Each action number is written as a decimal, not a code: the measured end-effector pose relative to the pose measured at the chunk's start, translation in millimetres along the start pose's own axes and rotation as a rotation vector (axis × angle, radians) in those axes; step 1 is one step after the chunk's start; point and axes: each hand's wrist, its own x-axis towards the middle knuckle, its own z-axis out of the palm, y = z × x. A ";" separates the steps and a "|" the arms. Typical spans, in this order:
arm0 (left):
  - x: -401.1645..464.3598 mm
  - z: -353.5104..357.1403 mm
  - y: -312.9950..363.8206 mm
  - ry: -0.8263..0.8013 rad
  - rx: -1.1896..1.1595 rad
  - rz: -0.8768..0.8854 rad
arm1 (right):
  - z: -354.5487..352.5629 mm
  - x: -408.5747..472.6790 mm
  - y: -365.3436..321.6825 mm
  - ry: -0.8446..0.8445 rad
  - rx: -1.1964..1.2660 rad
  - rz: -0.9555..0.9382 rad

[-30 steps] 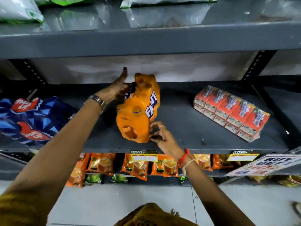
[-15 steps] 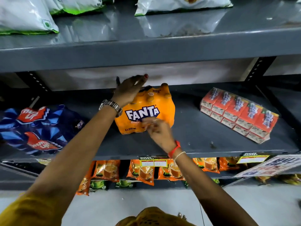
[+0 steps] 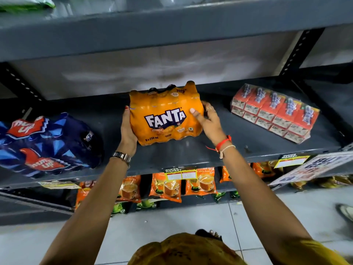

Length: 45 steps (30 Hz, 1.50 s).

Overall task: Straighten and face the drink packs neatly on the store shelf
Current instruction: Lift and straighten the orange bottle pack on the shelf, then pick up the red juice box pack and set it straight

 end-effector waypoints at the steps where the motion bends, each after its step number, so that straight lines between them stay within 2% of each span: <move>1: -2.9 0.2 -1.6 -0.017 0.002 -0.006 | -0.1 -4.5 1.0 0.009 0.024 0.003; 6: -23.4 7.2 -10.6 -0.082 0.031 -0.005 | -14.5 -27.8 10.1 0.043 0.090 -0.012; 9: -35.5 13.0 -18.0 -0.063 0.004 -0.010 | -23.5 -42.8 16.8 0.077 0.067 -0.034; 15: -44.0 18.4 -27.7 0.070 -0.041 -0.011 | -32.4 -59.8 21.4 0.069 0.074 -0.076; 19: -49.8 31.1 -9.1 0.188 -0.073 0.012 | -52.9 -61.2 15.3 -0.054 0.033 -0.070; 21: -52.9 43.6 10.0 0.298 -0.089 0.091 | -79.2 -60.0 11.8 0.031 0.049 -0.082; 23: -60.3 64.9 28.6 0.408 -0.019 0.219 | -116.0 -55.4 13.1 0.317 -0.043 -0.120; 25: -71.8 90.9 38.1 0.456 0.252 0.454 | -149.8 -47.1 15.7 0.659 -0.258 -0.082; 27: -83.4 133.8 37.5 0.400 0.465 0.708 | -185.3 -37.2 21.4 0.873 -0.337 0.086; 29: -88.8 176.8 32.7 0.263 0.636 0.898 | -210.5 -28.0 29.9 0.892 -0.288 0.328; 31: -86.3 217.1 20.1 0.117 0.736 0.974 | -228.7 -21.4 40.6 0.801 -0.175 0.453; 32: -81.8 235.1 12.9 0.055 0.764 0.966 | -234.2 -19.7 45.6 0.742 -0.113 0.436; 34: -68.9 274.5 -3.4 -0.062 0.832 0.843 | -246.8 -18.3 55.9 0.654 -0.048 0.344; 37: -43.7 310.4 -26.8 -0.143 0.872 0.468 | -258.1 -19.6 66.2 0.583 -0.018 0.289; 39: -27.3 317.7 -36.6 -0.092 0.668 0.162 | -271.4 -15.5 71.6 0.528 -0.015 0.289; 41: -14.1 315.0 -45.1 -0.061 0.491 -0.056 | -285.0 -4.1 74.8 0.448 0.051 0.255; 43: -9.2 313.9 -51.5 -0.105 0.399 -0.177 | -298.9 9.4 75.0 0.364 0.131 0.208; 45: -8.2 312.3 -55.3 -0.139 0.355 -0.221 | -306.6 21.0 74.3 0.276 0.143 0.158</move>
